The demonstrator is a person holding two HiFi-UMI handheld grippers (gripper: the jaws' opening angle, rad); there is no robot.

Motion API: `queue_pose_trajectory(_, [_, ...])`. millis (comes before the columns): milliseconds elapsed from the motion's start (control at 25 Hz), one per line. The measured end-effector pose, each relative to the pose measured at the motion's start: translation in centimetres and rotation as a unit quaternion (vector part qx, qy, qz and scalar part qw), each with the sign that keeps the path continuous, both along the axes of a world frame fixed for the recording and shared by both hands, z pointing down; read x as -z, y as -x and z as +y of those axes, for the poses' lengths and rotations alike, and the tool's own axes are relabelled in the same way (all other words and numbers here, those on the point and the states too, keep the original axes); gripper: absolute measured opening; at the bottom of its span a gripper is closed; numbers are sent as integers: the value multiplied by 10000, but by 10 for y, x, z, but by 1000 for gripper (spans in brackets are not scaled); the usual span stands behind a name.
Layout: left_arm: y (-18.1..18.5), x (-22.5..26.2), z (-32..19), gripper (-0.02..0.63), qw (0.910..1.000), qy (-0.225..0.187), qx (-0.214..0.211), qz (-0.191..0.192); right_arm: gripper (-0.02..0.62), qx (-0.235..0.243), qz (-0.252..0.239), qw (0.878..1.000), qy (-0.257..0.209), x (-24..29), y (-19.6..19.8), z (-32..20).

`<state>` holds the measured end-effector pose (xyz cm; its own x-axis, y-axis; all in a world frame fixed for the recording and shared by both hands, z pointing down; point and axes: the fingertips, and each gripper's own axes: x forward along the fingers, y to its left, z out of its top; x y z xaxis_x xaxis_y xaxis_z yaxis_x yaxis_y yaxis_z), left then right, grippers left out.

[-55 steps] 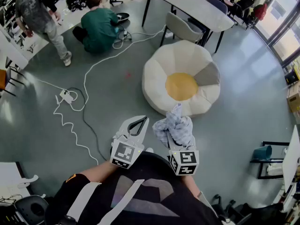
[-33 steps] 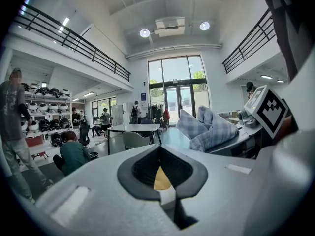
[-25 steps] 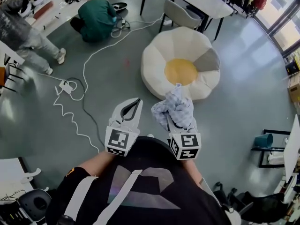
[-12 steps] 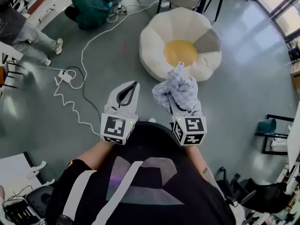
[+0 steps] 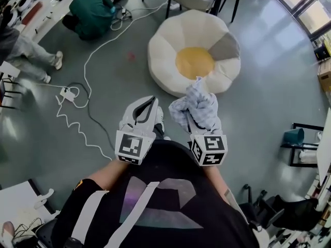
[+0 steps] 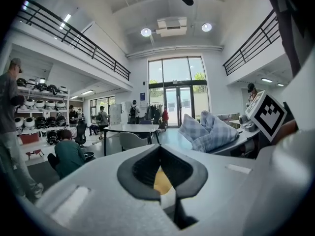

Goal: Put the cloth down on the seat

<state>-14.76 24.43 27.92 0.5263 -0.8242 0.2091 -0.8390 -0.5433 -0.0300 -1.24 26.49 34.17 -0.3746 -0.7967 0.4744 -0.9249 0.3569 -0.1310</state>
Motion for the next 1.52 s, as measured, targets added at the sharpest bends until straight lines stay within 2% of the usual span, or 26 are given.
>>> queue_pose_trajectory(520, [-13,-21,-123,-2,9986,349,-227,337,215,-218,192,9993,240,-4,-11,-111])
queue_pose_trajectory(720, [-7,-26,-164,-2,9976,458,-212,465,215,-218,264,9991,264,-2,-4,-156])
queue_pose_trajectory(1120, [7,-25,-235,-2,9970,393,-211,635,216,-309,483,9977,360,-4,4,-224])
queue_pose_trajectory(1520, [-3,-16,-274,-2,9972,260,-298,641,219,-481,507,9974,190,11,-9,-263])
